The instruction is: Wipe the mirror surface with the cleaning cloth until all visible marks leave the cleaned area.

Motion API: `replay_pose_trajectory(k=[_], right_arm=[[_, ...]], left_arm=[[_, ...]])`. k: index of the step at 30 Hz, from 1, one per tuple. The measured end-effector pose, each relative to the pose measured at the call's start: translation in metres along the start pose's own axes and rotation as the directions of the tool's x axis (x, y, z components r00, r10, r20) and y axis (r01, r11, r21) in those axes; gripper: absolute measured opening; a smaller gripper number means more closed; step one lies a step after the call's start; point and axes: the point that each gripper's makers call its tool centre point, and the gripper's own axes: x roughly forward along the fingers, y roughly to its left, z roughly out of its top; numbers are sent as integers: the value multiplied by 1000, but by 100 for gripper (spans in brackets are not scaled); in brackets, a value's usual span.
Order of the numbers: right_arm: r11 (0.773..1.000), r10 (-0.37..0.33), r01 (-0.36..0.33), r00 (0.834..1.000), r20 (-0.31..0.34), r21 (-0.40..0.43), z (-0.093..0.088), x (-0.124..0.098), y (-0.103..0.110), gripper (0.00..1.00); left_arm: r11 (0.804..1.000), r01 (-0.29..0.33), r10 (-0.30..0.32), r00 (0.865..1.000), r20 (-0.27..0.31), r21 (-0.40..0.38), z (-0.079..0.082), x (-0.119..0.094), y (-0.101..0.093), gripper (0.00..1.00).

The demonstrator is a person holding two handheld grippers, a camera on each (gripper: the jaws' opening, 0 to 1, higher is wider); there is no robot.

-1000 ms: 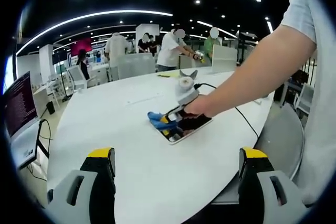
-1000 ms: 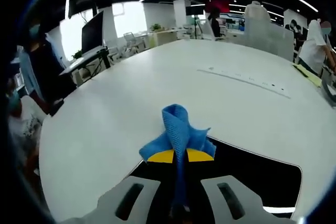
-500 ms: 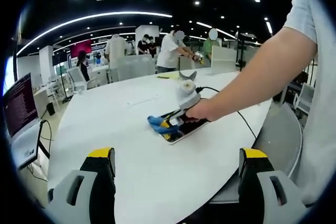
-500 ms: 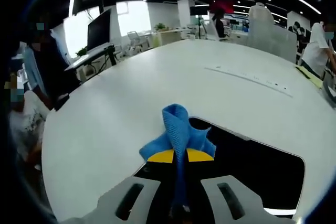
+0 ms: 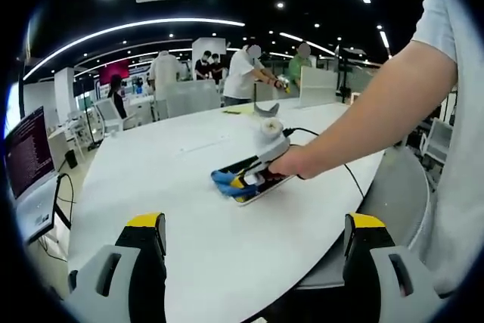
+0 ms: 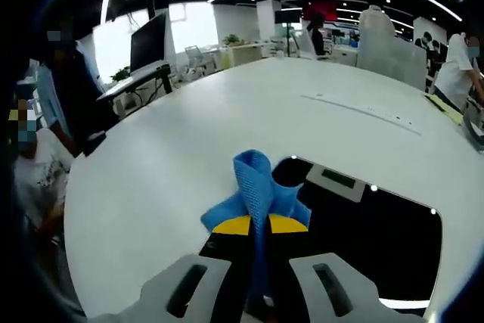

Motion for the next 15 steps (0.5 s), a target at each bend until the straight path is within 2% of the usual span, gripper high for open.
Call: replay_pose_trajectory(k=[15], right_arm=[[1000, -16, 17, 999, 29, -13, -10, -13, 16, 1]], left_arm=[[1000, 9, -9, 1000, 10, 9, 2, -4, -3, 99]])
